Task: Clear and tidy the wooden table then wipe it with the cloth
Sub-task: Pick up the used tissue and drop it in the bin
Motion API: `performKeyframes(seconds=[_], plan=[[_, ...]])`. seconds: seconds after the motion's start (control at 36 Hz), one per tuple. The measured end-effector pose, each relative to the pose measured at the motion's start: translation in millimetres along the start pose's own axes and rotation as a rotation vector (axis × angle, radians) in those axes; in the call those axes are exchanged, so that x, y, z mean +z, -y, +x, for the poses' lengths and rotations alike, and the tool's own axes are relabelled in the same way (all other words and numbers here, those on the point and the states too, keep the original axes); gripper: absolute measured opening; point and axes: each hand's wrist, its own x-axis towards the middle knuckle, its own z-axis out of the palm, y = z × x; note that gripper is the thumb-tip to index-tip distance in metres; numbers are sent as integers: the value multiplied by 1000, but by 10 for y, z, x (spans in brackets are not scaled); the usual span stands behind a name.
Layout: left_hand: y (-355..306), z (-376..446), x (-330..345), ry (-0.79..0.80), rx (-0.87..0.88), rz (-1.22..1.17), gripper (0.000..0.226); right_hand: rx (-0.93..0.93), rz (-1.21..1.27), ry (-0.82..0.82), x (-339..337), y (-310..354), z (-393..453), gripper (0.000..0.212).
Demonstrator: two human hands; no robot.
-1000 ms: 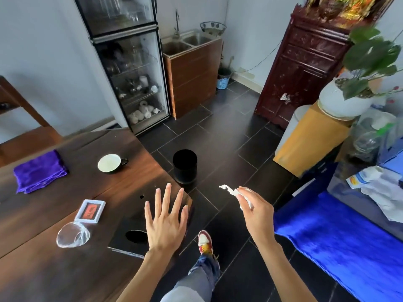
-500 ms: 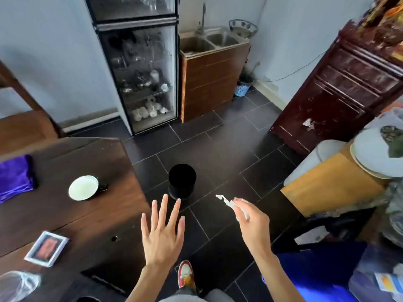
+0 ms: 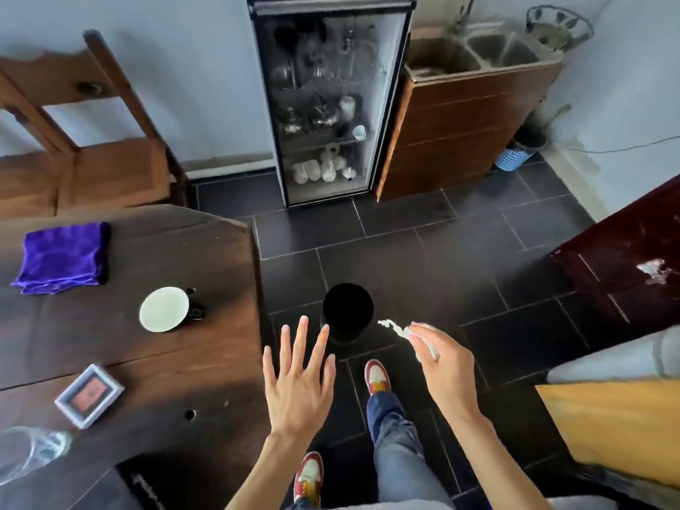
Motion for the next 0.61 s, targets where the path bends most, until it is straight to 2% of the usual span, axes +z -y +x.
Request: performKeyframes(seconds=[0.14,0.31,0.42,0.61], plan=[[-220,366,226,8,-158,15,55,-55,-1,137,62,-260,743,22],[-443,742,506,35,-241,47,54,-114,7,252,244,-586,1417,24],[-497,957,786,51,-295,34,53,-189,18,286,503,-884,1665,26],[-374,1341,1551,122,-317,31,56,-163,7,299,1092,-1519,1909,28]])
